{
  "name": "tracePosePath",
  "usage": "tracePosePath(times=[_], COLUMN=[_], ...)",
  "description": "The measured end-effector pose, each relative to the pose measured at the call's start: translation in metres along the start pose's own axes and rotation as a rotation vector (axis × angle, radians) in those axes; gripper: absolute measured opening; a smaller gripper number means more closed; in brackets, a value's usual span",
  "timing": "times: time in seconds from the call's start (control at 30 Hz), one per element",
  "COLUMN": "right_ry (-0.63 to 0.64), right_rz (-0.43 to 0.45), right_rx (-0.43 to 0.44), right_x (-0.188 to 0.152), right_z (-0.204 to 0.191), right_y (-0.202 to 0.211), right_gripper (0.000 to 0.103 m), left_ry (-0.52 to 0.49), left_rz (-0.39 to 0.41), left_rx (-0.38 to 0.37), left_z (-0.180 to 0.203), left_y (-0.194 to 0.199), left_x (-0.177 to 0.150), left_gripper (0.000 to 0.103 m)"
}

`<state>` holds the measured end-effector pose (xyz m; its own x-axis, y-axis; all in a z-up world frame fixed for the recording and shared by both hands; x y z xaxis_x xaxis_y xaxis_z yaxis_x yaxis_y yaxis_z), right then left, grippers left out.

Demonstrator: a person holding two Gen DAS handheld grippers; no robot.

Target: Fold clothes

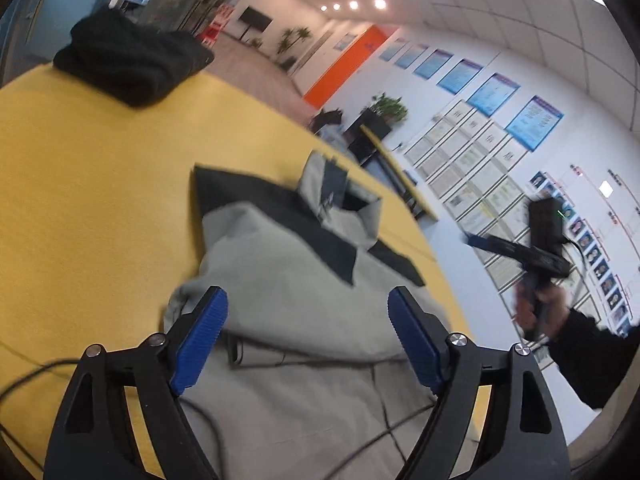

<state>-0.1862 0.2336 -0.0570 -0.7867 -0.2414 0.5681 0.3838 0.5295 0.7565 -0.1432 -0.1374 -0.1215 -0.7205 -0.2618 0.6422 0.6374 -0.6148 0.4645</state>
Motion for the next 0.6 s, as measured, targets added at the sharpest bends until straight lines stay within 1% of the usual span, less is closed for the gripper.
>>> tracePosePath(times=[0.03,0.1,0.13,0.2,0.23,0.3,0.33,0.43,0.47,0.53,0.6], right_ry=[0.039,0.117,0.153,0.218,0.231,0.216,0.206,0.174,0.164,0.168,0.215], right_rz=[-0.063,-0.189,-0.25,-0.368,-0.413,-0.474,-0.514,-0.659,-0.707,-0.809,-0.862], right_rx=[0.067,0.202,0.232,0.223,0.22,0.226,0.236,0.269,0.279,0.312,0.378], right_x=[0.02,0.061,0.077,0.102,0.113,0.128,0.129,0.117,0.114,0.099,0.089], right_z=[-0.012,-0.035,-0.043,-0.055,-0.058,-0.056,-0.055,-0.048,-0.046,-0.048,-0.057], right_y=[-0.036,-0.108,-0.142,-0.205,-0.23,-0.266,-0.28,-0.31,-0.32,-0.332,-0.33], right_gripper=[0.078,0.078,0.078,0.078,0.078,0.078,0.078,0.078,0.078,0.079,0.076], left_ry=[-0.004,0.006,0.016,0.048,0.067,0.079,0.08,0.066,0.056,0.011,-0.035], left_rz=[0.003,-0.017,-0.032,-0.081,-0.113,-0.153,-0.161,-0.177,-0.184,-0.208,-0.232], left_rx=[-0.016,-0.064,-0.073,-0.073,-0.072,-0.076,-0.088,-0.091,-0.083,-0.043,-0.002], left_z=[-0.003,-0.013,-0.021,-0.032,-0.037,-0.04,-0.038,-0.03,-0.028,-0.022,-0.016], left_y=[-0.001,-0.018,-0.028,-0.053,-0.066,-0.085,-0.089,-0.096,-0.097,-0.101,-0.105], left_x=[0.008,0.018,0.02,0.018,0.015,0.007,0.003,-0.013,-0.018,-0.028,-0.038], left_gripper=[0.09,0.09,0.09,0.089,0.089,0.089,0.089,0.089,0.089,0.09,0.091])
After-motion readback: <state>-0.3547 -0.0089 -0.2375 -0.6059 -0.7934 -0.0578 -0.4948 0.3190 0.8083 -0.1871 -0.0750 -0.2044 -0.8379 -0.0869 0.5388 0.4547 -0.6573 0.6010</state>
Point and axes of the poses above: each gripper's, at about its wrist camera, not at the fingertips, and y roughly against the way its jaws point, z to its right, x to its top, the point moved 2 cm from there along -y, roughly the way its jaws point, and after that the axes turned 3 degrees about -y, right-handed, at the moved point
